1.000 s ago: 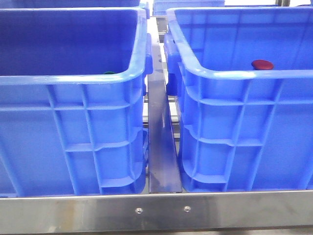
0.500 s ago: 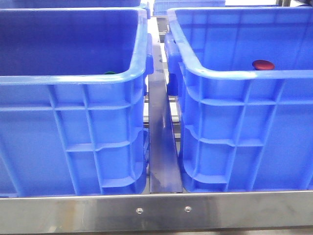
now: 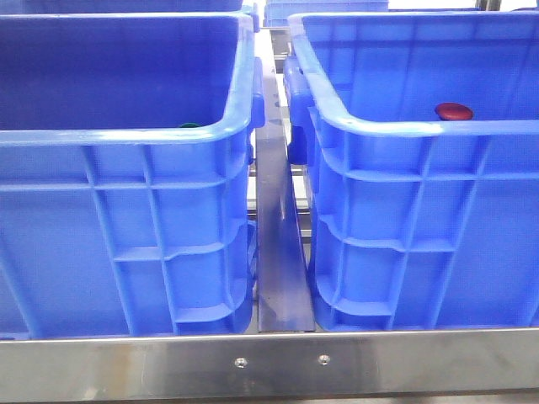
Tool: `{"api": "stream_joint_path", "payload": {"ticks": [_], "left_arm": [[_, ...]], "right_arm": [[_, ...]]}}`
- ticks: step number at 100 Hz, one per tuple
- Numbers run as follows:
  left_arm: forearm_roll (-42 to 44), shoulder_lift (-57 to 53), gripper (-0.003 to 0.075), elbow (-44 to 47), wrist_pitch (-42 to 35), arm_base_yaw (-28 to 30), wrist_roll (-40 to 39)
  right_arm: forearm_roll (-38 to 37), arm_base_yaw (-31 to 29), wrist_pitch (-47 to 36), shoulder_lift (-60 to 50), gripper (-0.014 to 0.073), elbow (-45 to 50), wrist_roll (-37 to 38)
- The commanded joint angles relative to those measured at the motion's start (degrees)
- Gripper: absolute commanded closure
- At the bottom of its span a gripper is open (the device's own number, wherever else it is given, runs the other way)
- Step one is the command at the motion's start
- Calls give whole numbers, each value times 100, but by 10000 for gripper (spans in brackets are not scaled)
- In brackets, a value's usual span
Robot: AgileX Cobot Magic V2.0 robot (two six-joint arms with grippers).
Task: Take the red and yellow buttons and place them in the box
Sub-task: 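Carry the yellow button with the right gripper over the red button's bin, then lower the yellow button beside the red button and open the right gripper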
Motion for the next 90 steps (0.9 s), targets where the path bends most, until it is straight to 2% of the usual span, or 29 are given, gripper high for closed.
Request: {"api": "stream_joint_path", "payload": {"ticks": [1,46,90], "left_arm": [[-13,-7,739,-158,-418,14,-60],[-13,-7,739,-158,-418,14,-60],[-13,-7,739,-158,-409,14,-60]], "right_arm": [[114,-20,-39,96,365,-357,-92],[132,39,120,868,366,-1125,-92],[132,56,229,1341,365,-1120,-96]]}}
